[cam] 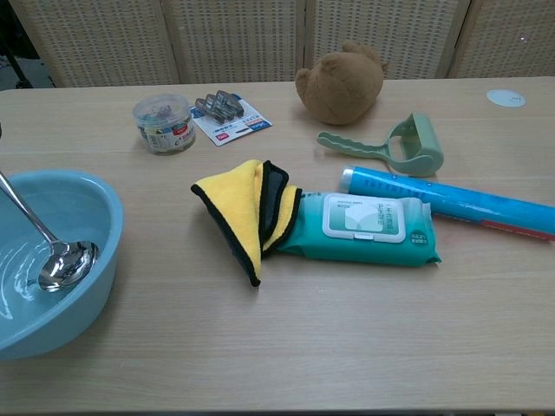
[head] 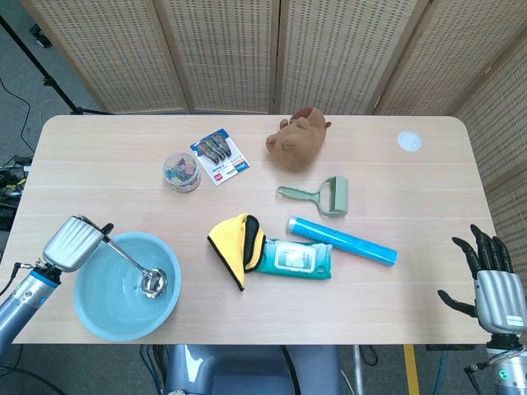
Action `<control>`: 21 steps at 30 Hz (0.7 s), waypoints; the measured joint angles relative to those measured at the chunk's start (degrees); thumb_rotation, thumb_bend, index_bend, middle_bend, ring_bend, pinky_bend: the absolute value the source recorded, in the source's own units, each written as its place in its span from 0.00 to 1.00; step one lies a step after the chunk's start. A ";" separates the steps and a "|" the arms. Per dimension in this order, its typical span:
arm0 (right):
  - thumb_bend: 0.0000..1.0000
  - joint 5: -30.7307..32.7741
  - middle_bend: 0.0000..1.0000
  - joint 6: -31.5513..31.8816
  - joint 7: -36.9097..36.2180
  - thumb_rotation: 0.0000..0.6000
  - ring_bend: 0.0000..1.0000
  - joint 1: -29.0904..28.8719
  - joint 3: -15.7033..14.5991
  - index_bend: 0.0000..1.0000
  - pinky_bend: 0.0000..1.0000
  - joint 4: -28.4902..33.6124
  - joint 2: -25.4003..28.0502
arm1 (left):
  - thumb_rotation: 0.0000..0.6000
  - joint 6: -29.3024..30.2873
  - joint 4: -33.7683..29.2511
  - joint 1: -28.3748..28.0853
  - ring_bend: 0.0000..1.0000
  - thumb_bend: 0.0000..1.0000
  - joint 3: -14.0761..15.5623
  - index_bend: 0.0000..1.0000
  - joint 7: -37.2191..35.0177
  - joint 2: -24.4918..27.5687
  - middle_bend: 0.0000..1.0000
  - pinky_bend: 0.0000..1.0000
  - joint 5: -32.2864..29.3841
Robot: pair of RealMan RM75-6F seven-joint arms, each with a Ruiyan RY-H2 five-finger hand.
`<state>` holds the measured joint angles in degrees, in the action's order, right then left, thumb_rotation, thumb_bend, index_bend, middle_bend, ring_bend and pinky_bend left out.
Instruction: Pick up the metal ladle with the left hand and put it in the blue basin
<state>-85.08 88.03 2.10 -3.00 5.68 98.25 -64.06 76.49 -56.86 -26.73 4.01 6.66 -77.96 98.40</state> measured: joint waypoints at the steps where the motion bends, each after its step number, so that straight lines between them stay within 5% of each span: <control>1: 0.00 -0.11 0.00 0.06 -0.05 1.00 0.00 0.01 -0.01 0.15 0.00 0.00 0.02 | 1.00 0.00 -0.08 -0.03 0.93 0.46 0.04 0.93 0.29 0.02 0.96 0.98 0.11; 21: 0.00 -0.42 0.00 0.17 -0.70 1.00 0.00 0.05 -0.04 0.15 0.00 0.19 0.33 | 1.00 -0.93 -4.69 -1.50 0.93 0.46 0.58 0.94 10.53 2.51 0.96 0.98 2.87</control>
<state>-85.50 88.21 1.40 -2.95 5.64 98.44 -63.73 75.56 -61.55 -28.22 4.59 17.20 -75.45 101.26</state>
